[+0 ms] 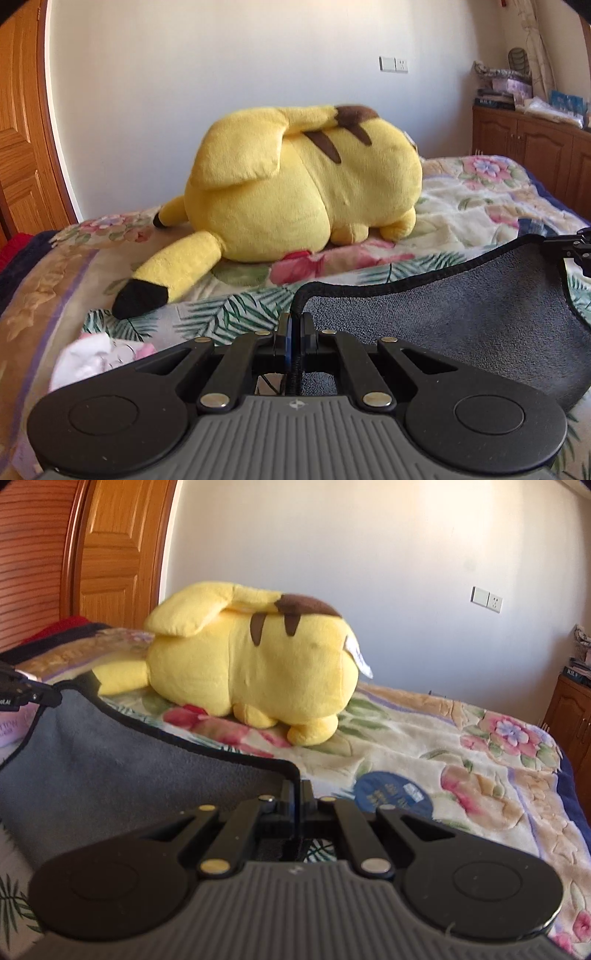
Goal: Fold towel
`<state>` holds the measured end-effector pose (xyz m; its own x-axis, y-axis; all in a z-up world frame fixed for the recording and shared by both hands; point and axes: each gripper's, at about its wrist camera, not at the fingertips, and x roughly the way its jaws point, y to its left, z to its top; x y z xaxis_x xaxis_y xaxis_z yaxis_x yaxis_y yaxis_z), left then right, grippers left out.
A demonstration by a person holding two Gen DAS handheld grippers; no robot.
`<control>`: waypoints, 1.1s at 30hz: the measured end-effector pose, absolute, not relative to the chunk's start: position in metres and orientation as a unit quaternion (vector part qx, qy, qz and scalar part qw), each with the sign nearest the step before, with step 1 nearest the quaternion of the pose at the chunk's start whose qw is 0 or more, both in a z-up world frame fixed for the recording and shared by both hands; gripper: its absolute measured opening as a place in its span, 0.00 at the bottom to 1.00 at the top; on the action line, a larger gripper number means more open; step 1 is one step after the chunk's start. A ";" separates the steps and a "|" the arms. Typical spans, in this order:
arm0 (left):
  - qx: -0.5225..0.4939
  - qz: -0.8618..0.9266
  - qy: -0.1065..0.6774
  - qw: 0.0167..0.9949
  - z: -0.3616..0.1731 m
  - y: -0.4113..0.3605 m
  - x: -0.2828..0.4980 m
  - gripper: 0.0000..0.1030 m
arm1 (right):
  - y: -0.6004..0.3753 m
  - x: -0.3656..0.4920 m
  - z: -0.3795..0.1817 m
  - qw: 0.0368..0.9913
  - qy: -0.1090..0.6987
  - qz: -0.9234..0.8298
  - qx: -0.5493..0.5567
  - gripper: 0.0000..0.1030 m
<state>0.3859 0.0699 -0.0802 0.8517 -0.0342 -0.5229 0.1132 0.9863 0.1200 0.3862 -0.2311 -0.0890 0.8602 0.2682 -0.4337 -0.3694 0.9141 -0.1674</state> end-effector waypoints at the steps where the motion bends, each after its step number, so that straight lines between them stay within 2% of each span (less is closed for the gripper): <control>1: 0.075 -0.038 0.274 0.958 -0.085 0.070 0.388 0.00 | -0.229 0.388 -0.093 0.955 0.211 0.167 -0.126 0.03; 16: 0.088 -0.024 0.295 0.951 -0.109 0.066 0.409 0.00 | -0.228 0.403 -0.125 0.949 0.245 0.156 -0.126 0.05; 17: 0.090 -0.022 0.293 0.952 -0.109 0.065 0.409 0.00 | -0.227 0.403 -0.125 0.948 0.245 0.155 -0.129 0.13; 18: 0.096 -0.018 0.293 0.951 -0.109 0.063 0.408 0.07 | -0.226 0.403 -0.124 0.948 0.246 0.153 -0.133 0.19; 19: 0.100 -0.016 0.290 0.952 -0.108 0.062 0.407 0.19 | -0.226 0.402 -0.123 0.948 0.246 0.152 -0.134 0.39; 20: 0.101 -0.016 0.285 0.953 -0.106 0.062 0.404 0.23 | -0.227 0.401 -0.122 0.949 0.244 0.153 -0.132 0.55; 24: 0.091 -0.024 0.286 0.954 -0.097 0.062 0.392 0.28 | -0.233 0.392 -0.112 0.951 0.240 0.156 -0.118 0.57; 28: 0.086 -0.029 0.284 0.954 -0.079 0.059 0.372 0.41 | -0.238 0.374 -0.092 0.953 0.236 0.162 -0.097 0.57; 32: 0.078 -0.037 0.284 0.955 -0.056 0.054 0.349 0.42 | -0.245 0.349 -0.065 0.956 0.228 0.166 -0.075 0.57; 33: 0.076 -0.039 0.283 0.955 -0.049 0.052 0.342 0.46 | -0.247 0.344 -0.058 0.957 0.228 0.165 -0.067 0.57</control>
